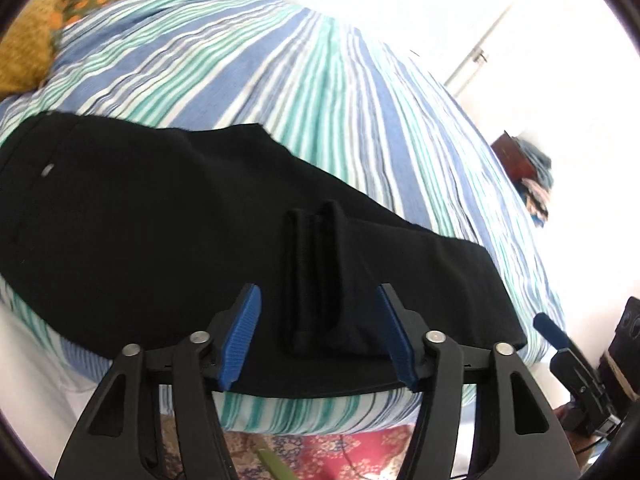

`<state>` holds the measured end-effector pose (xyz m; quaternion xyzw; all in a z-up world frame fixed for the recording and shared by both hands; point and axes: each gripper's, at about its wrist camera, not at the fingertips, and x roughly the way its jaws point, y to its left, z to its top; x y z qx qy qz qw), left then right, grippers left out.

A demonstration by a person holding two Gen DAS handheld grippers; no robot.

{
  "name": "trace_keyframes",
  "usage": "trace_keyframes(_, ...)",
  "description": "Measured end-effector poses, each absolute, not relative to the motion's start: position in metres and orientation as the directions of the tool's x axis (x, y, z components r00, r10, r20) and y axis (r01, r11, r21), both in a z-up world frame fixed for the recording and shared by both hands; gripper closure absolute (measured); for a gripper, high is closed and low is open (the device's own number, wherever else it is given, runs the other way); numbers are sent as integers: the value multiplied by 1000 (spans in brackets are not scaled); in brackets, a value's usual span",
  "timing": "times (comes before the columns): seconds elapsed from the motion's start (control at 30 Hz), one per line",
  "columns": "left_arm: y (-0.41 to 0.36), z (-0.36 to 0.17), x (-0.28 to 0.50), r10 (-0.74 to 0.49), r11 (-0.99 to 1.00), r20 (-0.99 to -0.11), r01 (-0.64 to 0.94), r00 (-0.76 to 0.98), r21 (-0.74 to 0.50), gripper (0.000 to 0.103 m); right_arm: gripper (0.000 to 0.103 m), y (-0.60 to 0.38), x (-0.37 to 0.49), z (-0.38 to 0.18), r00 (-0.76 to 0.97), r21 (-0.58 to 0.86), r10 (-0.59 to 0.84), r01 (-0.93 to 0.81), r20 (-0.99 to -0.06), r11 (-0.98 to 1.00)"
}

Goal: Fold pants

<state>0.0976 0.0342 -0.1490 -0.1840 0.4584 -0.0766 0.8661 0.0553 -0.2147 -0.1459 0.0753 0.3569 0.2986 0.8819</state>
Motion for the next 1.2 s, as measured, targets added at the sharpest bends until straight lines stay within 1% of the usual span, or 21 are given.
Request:
trace_keyframes(0.03, 23, -150, 103, -302, 931, -780, -5, 549, -364, 56, 12, -230, 38, -145, 593, 321, 554, -458, -584, 829)
trace_keyframes(0.13, 1, -159, 122, -264, 958, -827, 32, 496, -286, 57, 12, -264, 24, -146, 647, 318, 498, -383, -578, 867)
trace_keyframes(0.17, -5, -164, 127, -245, 965, -842, 37, 481, -260, 60, 12, -272, 19, -145, 658, 338, 492, -358, -569, 870)
trace_keyframes(0.2, -11, -169, 133, -226, 971, -860, 39, 458, -235, 66, 12, -279, 18, -144, 669, 359, 491, -339, -558, 870)
trace_keyframes(0.23, -14, -174, 138, -205, 977, -875, 38, 438, -210, 83, 12, -283, 21, -143, 677, 373, 491, -327, -548, 868)
trace_keyframes(0.27, -17, -178, 141, -181, 982, -888, 36, 422, -183, 97, 12, -287, 21, -141, 684, 380, 491, -323, -540, 867)
trace_keyframes(0.33, -17, -180, 140, -145, 988, -897, 12, 418, -154, 99, 12, -288, 25, -139, 682, 389, 509, -340, -525, 856)
trace_keyframes(0.4, -16, -177, 137, -120, 991, -895, -5, 429, -135, 100, 12, -289, 33, -136, 653, 432, 565, -376, -504, 820)
trace_keyframes(0.5, -10, -184, 130, -120, 991, -896, -9, 428, -137, 100, 12, -295, 55, -136, 595, 510, 646, -412, -478, 755)
trace_keyframes(0.57, -10, -187, 129, -124, 989, -895, -18, 428, -146, 99, 11, -296, 81, -152, 521, 570, 691, -402, -502, 717)
trace_keyframes(0.6, -9, -187, 129, -128, 988, -894, -19, 429, -151, 99, 11, -299, 92, -169, 480, 602, 704, -378, -523, 704)
trace_keyframes(0.63, -8, -187, 129, -132, 988, -894, -17, 429, -154, 99, 12, -302, 103, -191, 438, 617, 687, -314, -580, 722)
trace_keyframes(0.67, -6, -188, 127, -135, 988, -894, -13, 427, -156, 99, 15, -304, 112, -216, 380, 617, 655, -235, -653, 751)
trace_keyframes(0.7, -6, -189, 126, -138, 987, -893, -10, 429, -158, 99, 21, -306, 116, -231, 341, 626, 649, -191, -680, 756)
trace_keyframes(0.77, -4, -191, 123, -142, 987, -891, -9, 431, -162, 98, 22, -311, 117, -218, 375, 640, 663, -203, -648, 741)
trace_keyframes(0.87, -5, -193, 124, -137, 988, -892, -10, 431, -156, 98, 19, -312, 133, -183, 420, 618, 657, -247, -626, 746)
trace_keyframes(0.93, -7, -192, 121, -133, 989, -891, -4, 434, -150, 98, 14, -308, 153, -173, 430, 586, 632, -253, -645, 770)
trace_keyframes(1.0, -5, -191, 119, -144, 987, -887, -4, 440, -162, 98, 14, -303, 177, -188, 387, 545, 582, -213, -715, 811)
trace_keyframes(1.07, -3, -192, 119, -154, 985, -882, 2, 445, -171, 97, 15, -299, 197, -224, 280, 524, 543, -146, -792, 839)
trace_keyframes(1.1, -3, -193, 118, -153, 986, -882, 6, 447, -168, 97, 15, -298, 200, -235, 260, 521, 537, -134, -802, 843)
trace_keyframes(1.2, -2, -193, 118, -160, 984, -879, 6, 449, -177, 97, 15, -293, 188, -211, 332, 474, 507, -183, -795, 862)
